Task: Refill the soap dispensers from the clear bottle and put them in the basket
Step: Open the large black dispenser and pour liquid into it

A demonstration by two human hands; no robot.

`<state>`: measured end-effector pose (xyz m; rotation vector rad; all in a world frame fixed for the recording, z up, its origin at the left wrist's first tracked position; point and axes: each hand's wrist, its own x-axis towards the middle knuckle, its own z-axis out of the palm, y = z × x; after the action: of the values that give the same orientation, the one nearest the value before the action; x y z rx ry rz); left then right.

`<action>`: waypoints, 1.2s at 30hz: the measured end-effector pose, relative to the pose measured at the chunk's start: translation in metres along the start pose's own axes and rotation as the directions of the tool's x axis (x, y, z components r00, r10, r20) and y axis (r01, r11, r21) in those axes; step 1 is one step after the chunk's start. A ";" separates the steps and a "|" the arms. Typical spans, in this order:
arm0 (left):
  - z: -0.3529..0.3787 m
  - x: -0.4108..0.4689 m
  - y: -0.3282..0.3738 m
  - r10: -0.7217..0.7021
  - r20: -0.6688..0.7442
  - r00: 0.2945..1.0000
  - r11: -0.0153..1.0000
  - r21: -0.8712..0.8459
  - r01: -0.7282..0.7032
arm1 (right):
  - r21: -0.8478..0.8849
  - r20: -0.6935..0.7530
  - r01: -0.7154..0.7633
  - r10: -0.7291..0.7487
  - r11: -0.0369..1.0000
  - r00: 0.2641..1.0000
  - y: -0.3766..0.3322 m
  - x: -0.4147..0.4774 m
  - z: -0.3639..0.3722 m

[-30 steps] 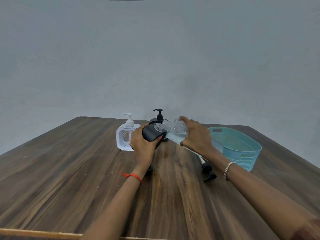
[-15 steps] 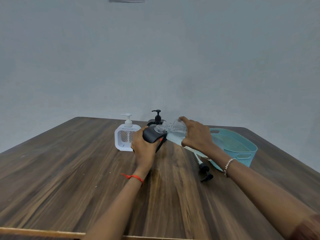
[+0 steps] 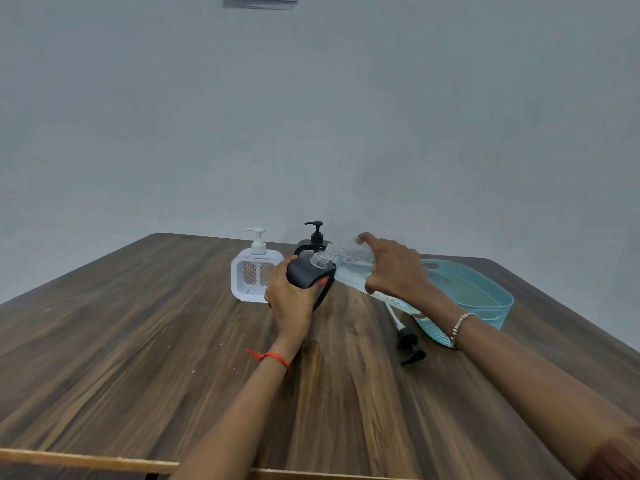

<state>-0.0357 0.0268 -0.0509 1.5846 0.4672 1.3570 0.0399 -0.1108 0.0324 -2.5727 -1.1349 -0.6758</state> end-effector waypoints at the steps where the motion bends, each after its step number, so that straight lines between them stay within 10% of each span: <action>1: 0.000 0.000 0.001 -0.002 -0.001 1.000 1.000 -0.001 0.002 | 0.002 0.001 0.002 -0.002 1.000 1.000 0.000 0.000 0.000; 36: -0.003 -0.010 0.012 -0.075 0.022 0.997 0.996 -0.043 0.076 | -0.012 0.032 0.002 -0.001 1.000 0.999 -0.003 -0.006 -0.010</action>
<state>-0.0448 0.0151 -0.0464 1.5283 0.4770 1.2851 0.0303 -0.1167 0.0382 -2.6017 -1.1460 -0.6461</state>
